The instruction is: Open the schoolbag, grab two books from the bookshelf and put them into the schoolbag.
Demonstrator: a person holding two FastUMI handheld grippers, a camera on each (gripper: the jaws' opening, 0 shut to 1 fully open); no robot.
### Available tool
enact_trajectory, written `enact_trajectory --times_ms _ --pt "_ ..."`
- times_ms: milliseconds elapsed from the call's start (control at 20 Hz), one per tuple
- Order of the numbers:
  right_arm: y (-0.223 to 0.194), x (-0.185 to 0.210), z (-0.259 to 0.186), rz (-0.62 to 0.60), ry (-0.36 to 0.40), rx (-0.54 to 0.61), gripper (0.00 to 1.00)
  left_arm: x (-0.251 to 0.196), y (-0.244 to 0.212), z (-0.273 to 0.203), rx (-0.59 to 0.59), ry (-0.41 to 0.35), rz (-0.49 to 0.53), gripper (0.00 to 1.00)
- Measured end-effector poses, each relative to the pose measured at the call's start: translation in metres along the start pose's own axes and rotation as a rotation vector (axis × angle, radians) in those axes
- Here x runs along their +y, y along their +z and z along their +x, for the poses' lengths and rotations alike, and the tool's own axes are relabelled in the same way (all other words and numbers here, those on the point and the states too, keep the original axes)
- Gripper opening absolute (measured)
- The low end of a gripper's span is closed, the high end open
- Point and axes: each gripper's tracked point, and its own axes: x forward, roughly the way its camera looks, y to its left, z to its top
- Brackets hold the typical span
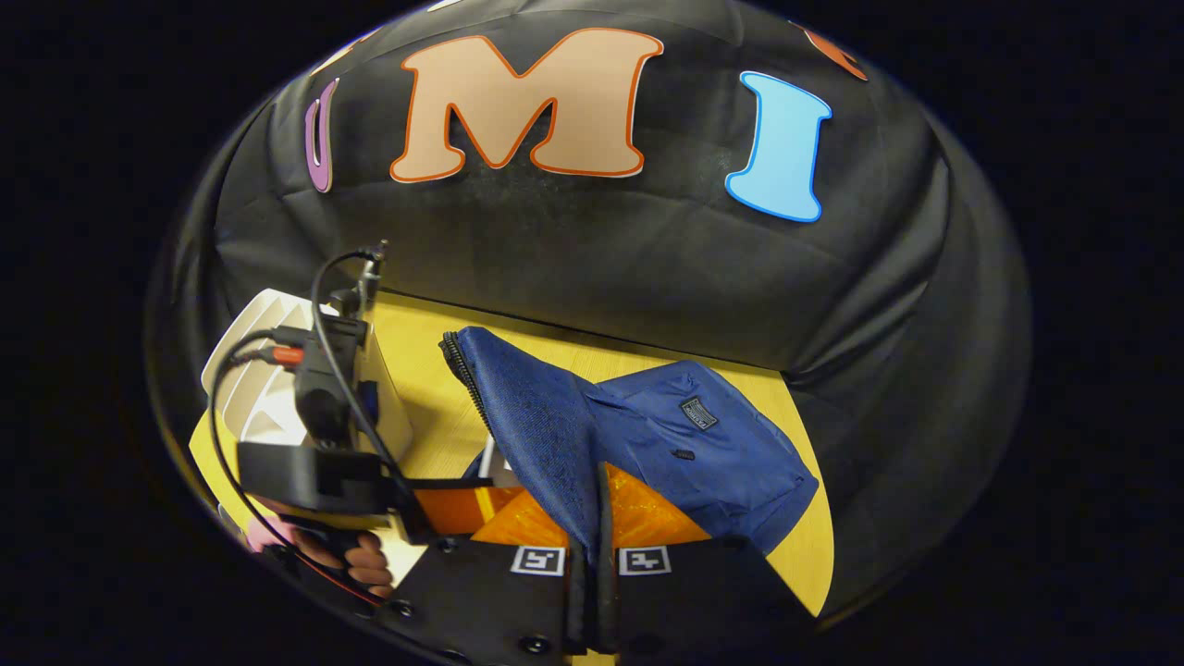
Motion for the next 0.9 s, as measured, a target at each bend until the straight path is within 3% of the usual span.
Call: enact_trajectory --times_ms 150,250,350,400,450,550,700,900 --pt "0.000 -0.003 0.001 0.006 -0.010 0.003 0.07 0.002 0.001 0.015 0.001 -0.011 0.072 0.37" --pt "0.000 -0.006 0.003 0.015 -0.010 0.005 0.07 0.016 -0.002 0.017 0.029 0.048 0.104 0.46" --pt "0.000 -0.007 0.003 0.019 -0.013 0.005 0.07 0.021 -0.001 0.018 0.039 0.082 0.107 0.60" --pt "0.000 -0.007 0.003 0.024 -0.014 0.005 0.07 0.025 -0.002 0.012 0.043 0.108 0.116 0.57" --pt "0.000 -0.008 0.003 0.028 -0.013 0.006 0.07 0.030 -0.003 0.007 0.045 0.134 0.136 0.67" --pt "0.000 -0.009 0.003 0.028 -0.012 0.006 0.07 0.032 -0.001 -0.007 0.034 0.165 0.183 0.75" --pt "-0.001 -0.009 0.003 0.032 -0.008 0.009 0.07 0.026 0.012 -0.044 -0.018 0.230 0.328 0.96" --pt "-0.004 -0.009 0.000 0.030 0.001 0.012 0.08 0.006 0.029 -0.105 -0.078 0.278 0.484 0.92"
